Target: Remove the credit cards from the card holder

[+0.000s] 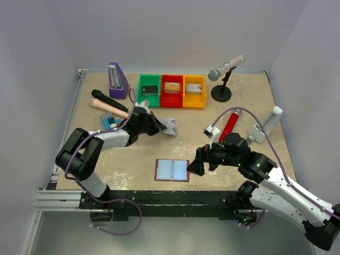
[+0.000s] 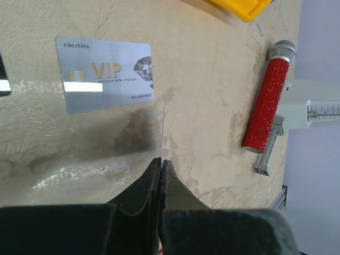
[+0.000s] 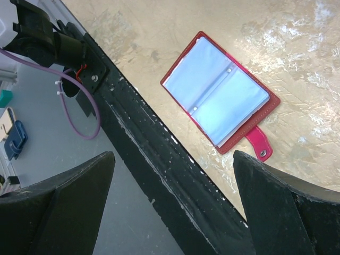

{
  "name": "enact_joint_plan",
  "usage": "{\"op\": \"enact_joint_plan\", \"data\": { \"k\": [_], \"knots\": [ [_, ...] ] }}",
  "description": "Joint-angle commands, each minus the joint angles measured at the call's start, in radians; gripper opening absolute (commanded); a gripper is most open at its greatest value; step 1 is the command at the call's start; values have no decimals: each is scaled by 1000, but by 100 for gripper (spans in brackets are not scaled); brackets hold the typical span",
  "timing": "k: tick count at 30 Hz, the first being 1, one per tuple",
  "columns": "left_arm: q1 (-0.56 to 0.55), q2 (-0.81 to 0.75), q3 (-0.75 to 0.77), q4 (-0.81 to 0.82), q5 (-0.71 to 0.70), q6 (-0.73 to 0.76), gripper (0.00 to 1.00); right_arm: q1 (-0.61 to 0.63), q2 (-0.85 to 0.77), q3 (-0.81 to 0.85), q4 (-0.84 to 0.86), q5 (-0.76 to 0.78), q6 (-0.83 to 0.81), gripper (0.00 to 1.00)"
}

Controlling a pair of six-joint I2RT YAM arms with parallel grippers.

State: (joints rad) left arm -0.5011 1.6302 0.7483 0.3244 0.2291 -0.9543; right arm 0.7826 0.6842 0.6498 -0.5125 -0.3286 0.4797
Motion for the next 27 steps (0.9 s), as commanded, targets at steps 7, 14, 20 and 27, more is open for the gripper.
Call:
{"op": "enact_joint_plan", "data": {
  "k": [7, 14, 20, 27],
  "knots": [
    [19, 48, 5, 62, 52, 0, 0, -3, 20, 21, 49, -27, 0, 99],
    [24, 100, 6, 74, 73, -23, 0, -3, 29, 11, 65, -27, 8, 99],
    [35, 120, 16, 48, 67, -23, 6, -2, 29, 14, 49, -17, 8, 99],
    [53, 114, 13, 19, 50, -9, 8, -2, 32, 16, 40, -13, 3, 99]
  ]
}}
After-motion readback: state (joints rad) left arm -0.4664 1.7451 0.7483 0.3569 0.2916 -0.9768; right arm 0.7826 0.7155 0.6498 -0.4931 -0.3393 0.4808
